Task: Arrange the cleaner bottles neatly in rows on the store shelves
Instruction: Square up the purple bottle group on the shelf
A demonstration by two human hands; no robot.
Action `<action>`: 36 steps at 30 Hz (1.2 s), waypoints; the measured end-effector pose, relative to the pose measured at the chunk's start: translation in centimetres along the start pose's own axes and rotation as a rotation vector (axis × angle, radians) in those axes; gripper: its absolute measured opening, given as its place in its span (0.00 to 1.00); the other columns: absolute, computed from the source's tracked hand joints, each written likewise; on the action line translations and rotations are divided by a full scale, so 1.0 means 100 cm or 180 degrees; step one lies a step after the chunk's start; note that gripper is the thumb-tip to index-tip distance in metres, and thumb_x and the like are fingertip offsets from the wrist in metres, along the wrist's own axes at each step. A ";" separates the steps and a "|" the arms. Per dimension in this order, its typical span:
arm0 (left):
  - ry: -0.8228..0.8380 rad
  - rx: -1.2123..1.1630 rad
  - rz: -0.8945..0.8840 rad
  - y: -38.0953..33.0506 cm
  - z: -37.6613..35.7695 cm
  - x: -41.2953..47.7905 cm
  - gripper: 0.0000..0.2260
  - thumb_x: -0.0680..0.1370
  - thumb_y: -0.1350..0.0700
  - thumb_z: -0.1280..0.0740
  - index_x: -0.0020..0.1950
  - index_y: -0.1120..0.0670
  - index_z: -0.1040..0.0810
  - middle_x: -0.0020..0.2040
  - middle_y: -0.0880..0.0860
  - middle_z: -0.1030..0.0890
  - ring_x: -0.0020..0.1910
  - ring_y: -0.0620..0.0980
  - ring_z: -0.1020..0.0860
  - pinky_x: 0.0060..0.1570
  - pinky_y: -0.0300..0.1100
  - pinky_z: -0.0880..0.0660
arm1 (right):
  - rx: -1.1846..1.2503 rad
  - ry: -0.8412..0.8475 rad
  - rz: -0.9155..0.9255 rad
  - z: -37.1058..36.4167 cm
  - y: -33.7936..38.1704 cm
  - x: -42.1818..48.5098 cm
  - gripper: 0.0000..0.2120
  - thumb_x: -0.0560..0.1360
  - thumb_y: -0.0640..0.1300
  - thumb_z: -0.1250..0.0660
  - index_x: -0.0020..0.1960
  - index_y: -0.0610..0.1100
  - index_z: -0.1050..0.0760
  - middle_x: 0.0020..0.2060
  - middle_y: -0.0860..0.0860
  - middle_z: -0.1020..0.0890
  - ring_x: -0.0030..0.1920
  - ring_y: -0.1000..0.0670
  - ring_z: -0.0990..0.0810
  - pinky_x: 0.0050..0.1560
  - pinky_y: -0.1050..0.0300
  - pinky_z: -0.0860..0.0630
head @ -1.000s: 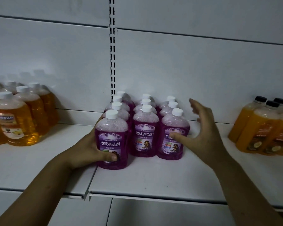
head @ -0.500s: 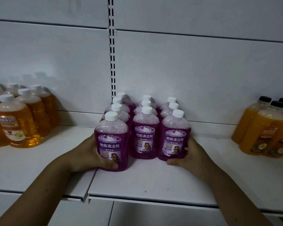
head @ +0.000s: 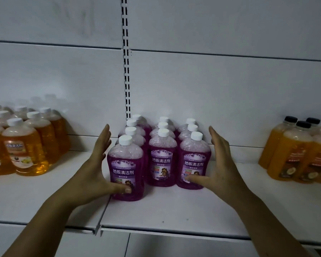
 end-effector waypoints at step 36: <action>0.0088 -0.0169 -0.0288 0.016 -0.018 0.008 0.61 0.60 0.61 0.12 0.83 0.44 0.45 0.75 0.37 0.28 0.72 0.41 0.25 0.60 0.33 0.22 | 0.0570 0.0547 0.0105 -0.025 -0.026 0.008 0.66 0.60 0.45 0.12 0.78 0.76 0.54 0.81 0.62 0.42 0.79 0.61 0.38 0.67 0.71 0.29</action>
Point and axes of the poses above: each hand's wrist, its own x-axis towards the middle knuckle, its own z-axis out of the back of the hand, y = z × x, the point moved 9 cm from there along x, towards the middle knuckle
